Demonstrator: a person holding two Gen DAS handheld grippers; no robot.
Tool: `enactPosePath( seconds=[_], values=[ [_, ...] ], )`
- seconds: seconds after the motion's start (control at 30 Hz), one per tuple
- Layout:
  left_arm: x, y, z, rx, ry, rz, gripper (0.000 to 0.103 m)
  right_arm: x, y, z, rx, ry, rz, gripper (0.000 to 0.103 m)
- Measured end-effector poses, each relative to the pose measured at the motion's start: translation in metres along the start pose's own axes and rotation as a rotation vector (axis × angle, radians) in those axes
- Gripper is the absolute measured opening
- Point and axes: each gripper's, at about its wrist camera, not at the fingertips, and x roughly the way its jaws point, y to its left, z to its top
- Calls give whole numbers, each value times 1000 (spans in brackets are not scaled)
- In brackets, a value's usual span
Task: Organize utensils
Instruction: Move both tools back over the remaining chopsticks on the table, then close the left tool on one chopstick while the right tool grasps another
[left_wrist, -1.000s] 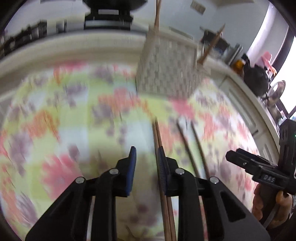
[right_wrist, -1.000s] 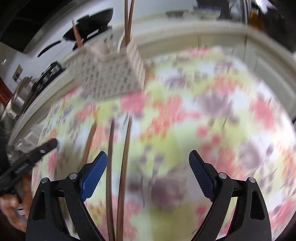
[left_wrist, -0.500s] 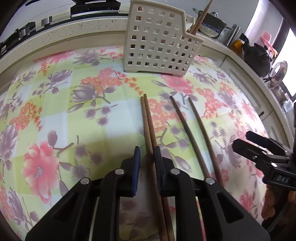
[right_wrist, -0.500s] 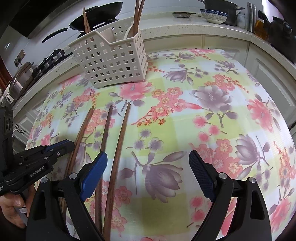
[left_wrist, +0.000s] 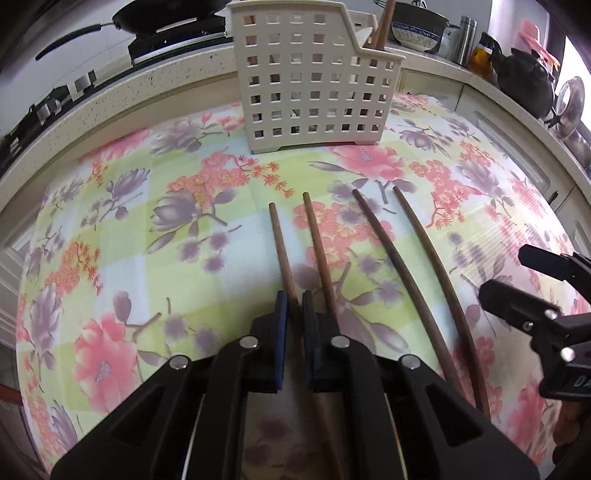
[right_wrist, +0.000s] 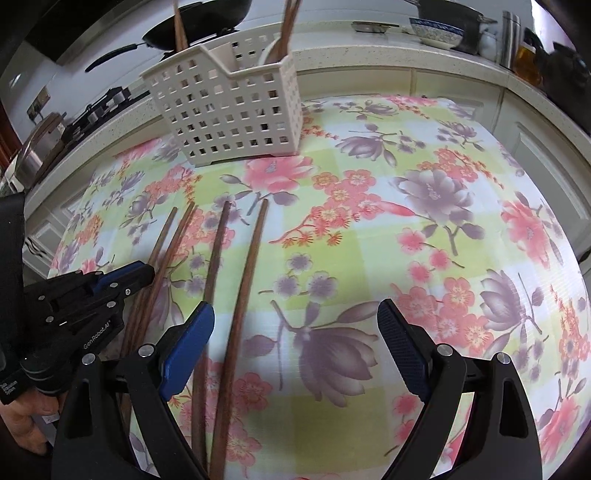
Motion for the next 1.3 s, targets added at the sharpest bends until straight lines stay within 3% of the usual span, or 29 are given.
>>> enactPosePath(
  seconds=[0.1,0.27,0.43,0.57,0.87,1.3],
  values=[
    [-3,13,-3,-18,1,16,8,6,9,2,-23,14,-5,77],
    [-7,35,-8,-56,2,25,8,21,20,5,-38,45,-29,54],
    [-8,41,-11,-75,-4,16,9,27,30,7,-59,41,-61,49],
    [-6,40,-10,-72,-16,25,9,29,32,8,-70,19,-94,33],
    [-5,39,-9,-74,-27,29,8,30,33,9,-61,-8,-84,12],
    [-30,44,-10,-97,-97,-2,7,8,27,7,-47,-64,-38,10]
  ],
)
